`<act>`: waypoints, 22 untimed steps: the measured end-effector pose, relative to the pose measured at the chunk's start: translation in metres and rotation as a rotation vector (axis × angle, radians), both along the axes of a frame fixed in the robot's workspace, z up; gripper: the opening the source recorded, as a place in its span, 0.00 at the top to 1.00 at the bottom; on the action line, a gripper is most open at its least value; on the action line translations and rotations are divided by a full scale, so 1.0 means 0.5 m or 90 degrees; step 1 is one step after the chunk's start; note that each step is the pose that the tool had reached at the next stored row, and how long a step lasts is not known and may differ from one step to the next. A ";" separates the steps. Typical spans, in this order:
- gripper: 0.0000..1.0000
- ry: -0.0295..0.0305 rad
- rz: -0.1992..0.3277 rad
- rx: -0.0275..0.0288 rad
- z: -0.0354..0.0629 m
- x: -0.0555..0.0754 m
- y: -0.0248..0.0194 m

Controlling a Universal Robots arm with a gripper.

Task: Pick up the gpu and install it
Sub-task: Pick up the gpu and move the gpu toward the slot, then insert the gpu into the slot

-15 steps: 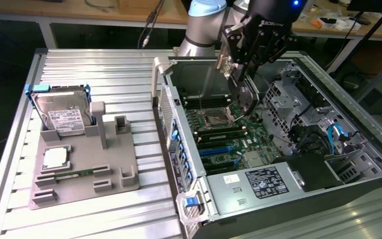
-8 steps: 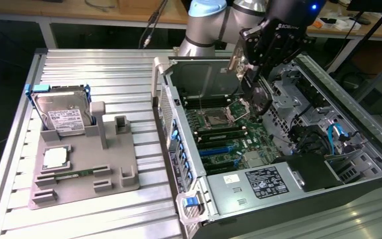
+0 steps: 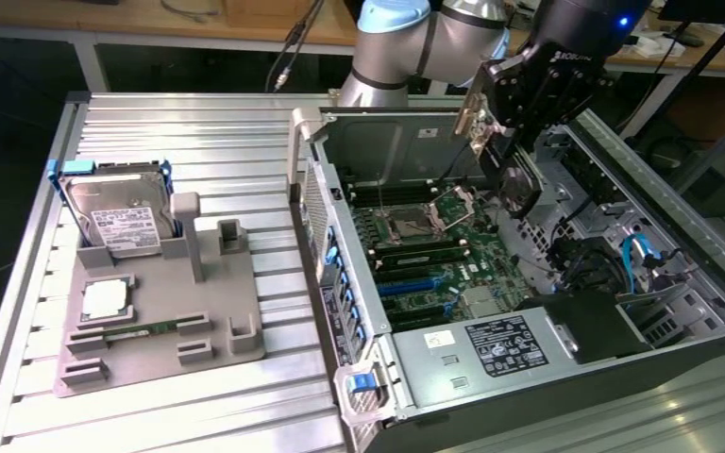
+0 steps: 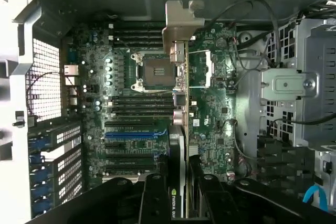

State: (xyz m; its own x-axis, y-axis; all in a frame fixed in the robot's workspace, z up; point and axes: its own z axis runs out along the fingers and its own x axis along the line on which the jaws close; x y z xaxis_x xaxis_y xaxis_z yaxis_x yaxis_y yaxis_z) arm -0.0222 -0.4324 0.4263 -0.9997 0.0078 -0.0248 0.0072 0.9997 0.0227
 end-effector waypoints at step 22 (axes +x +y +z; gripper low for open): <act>0.73 0.0000 0.172 0.0000 -0.003 0.004 0.0001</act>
State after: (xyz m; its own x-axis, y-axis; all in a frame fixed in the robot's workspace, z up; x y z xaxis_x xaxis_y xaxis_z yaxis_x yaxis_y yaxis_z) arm -0.0202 -0.4324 0.4249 -0.9654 -0.2594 -0.0249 -0.2600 0.9653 0.0227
